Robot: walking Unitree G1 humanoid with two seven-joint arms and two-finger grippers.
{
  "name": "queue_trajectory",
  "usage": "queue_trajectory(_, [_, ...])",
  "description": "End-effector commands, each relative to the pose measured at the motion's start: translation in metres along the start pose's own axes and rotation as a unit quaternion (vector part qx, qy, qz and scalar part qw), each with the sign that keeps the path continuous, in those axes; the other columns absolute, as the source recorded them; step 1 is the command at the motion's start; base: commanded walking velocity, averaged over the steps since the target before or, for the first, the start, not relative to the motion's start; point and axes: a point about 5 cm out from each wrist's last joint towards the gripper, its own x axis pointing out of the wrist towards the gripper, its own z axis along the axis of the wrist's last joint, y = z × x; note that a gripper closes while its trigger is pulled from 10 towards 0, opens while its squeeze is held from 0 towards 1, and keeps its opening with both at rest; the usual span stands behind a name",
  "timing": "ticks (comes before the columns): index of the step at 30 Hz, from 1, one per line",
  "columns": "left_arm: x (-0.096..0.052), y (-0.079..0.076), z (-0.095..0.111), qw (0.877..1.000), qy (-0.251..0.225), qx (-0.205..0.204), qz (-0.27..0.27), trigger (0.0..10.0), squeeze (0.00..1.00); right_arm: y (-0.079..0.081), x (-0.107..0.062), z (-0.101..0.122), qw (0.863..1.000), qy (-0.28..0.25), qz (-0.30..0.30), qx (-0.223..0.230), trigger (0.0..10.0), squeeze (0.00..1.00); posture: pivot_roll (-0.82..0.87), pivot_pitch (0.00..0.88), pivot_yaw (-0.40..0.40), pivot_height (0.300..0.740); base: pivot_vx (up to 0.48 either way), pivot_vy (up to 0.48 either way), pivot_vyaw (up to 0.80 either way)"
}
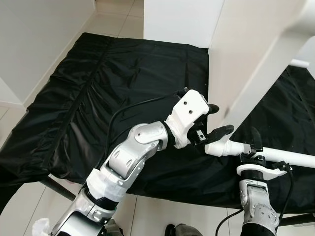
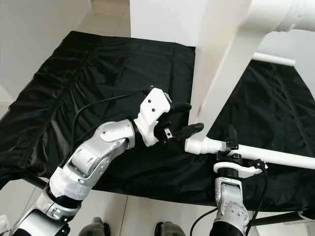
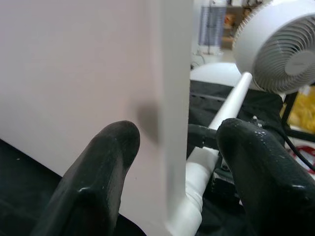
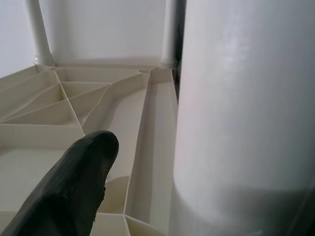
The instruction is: Building children table
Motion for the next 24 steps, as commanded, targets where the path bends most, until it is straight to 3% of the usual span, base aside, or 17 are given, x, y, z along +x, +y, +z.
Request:
queue_trajectory(1, [0.004,-0.007,0.002,0.998,-0.004,0.006,-0.067,10.0,0.00,-0.033,-0.036,-0.017,0.995,0.008,-0.089,0.032,10.0,1.00,0.07,0.108,0.011,0.740,0.000,0.000,0.00])
queue_trajectory(10, [0.013,0.001,0.004,0.999,-0.003,0.021,-0.042,10.0,0.00,-0.025,-0.047,-0.018,0.996,0.009,-0.082,0.023,10.0,1.00,0.06,0.110,0.017,0.740,0.000,0.000,0.00])
queue_trajectory(14, [0.024,0.012,0.009,1.000,-0.005,0.026,0.005,10.0,0.00,-0.023,-0.057,-0.017,0.996,0.012,-0.082,0.017,10.0,1.00,0.06,0.118,0.030,0.740,0.000,0.000,0.00])
queue_trajectory(15, [0.028,0.017,0.012,1.000,-0.007,0.021,0.022,10.0,0.00,-0.022,-0.060,-0.016,0.997,0.010,-0.079,0.016,10.0,0.95,0.06,0.119,0.034,0.740,0.000,0.000,0.00])
queue_trajectory(24, [0.038,0.023,0.018,0.998,-0.007,0.027,0.052,10.0,0.00,-0.017,-0.066,-0.016,0.998,0.008,-0.068,0.013,10.0,0.95,0.06,0.125,0.044,0.740,0.000,0.000,0.00])
